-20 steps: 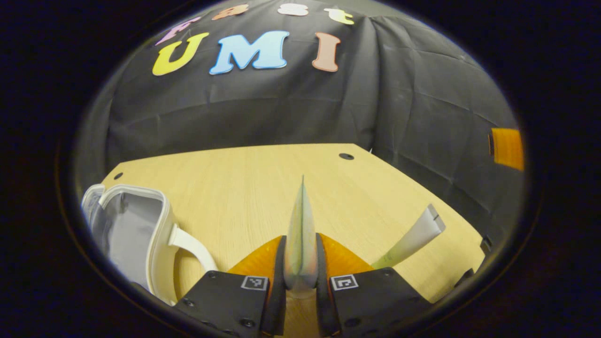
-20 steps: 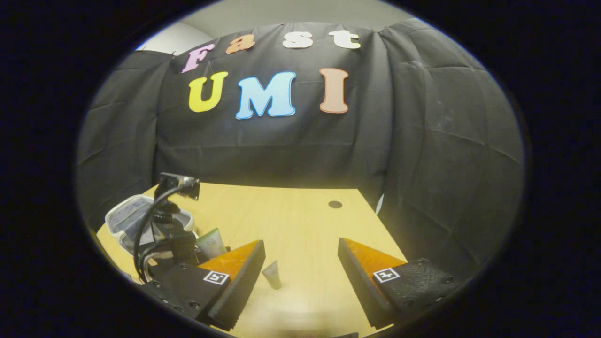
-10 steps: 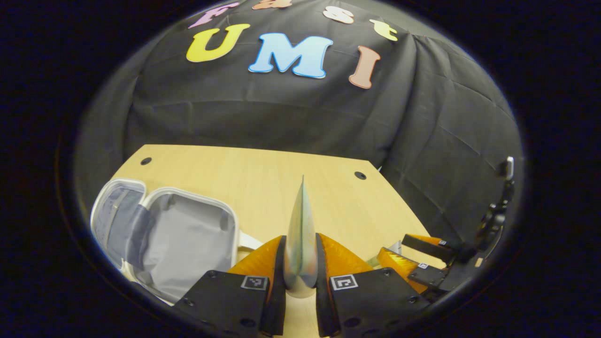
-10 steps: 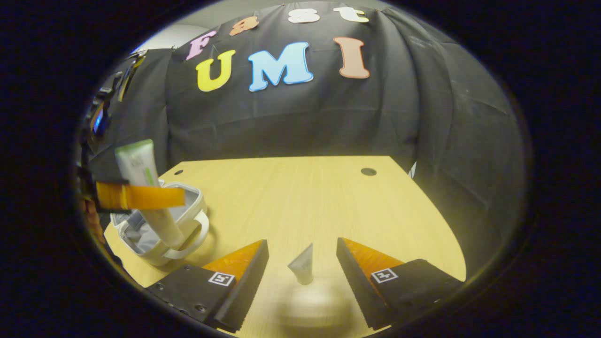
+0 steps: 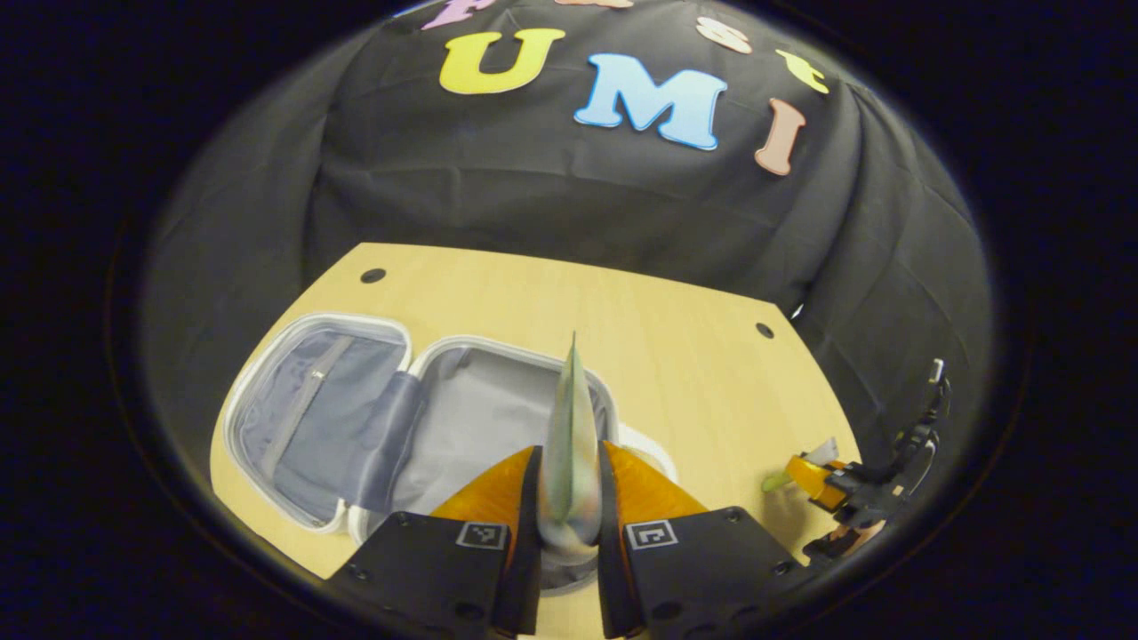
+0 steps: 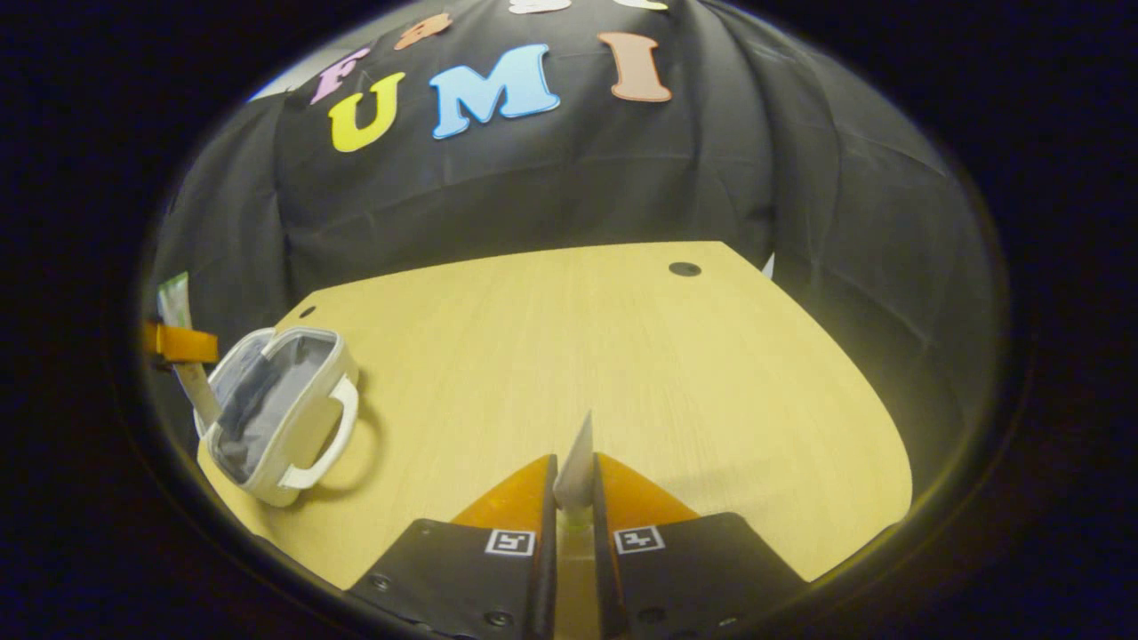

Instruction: First open the suitcase, pack the skin care products into it, and then close the suitcase.

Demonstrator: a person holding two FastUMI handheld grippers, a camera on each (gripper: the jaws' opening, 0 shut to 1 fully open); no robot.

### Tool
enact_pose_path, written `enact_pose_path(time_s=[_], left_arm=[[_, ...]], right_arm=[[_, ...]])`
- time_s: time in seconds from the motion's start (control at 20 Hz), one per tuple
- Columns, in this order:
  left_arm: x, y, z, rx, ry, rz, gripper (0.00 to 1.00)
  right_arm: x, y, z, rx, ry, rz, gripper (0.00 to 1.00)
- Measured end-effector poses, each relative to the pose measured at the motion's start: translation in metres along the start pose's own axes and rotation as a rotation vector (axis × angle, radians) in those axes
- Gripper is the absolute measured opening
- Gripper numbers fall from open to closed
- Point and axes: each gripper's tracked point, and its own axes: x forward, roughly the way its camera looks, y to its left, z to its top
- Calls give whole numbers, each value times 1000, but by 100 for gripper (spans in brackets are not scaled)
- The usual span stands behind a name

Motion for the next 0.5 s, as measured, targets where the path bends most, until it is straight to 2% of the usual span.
enact_pose_path(time_s=[0.05,0.1,0.15,0.2,0.35,0.5], left_arm=[[5,15,-5,0,30,5,36],[10,18,-18,9,65,14,34],[19,46,-17,23,100,24,32],[26,58,-22,35,143,30,34],[47,62,-49,88,259,-22,36],[60,63,-53,118,284,-106,43]], right_arm=[[-7,11,4,30,-4,1,17],[-13,26,5,52,-12,-2,17],[-21,39,7,62,-20,-7,17],[-28,55,7,69,-23,-9,17],[-50,111,10,80,-35,12,17],[-65,162,8,55,-37,27,17]])
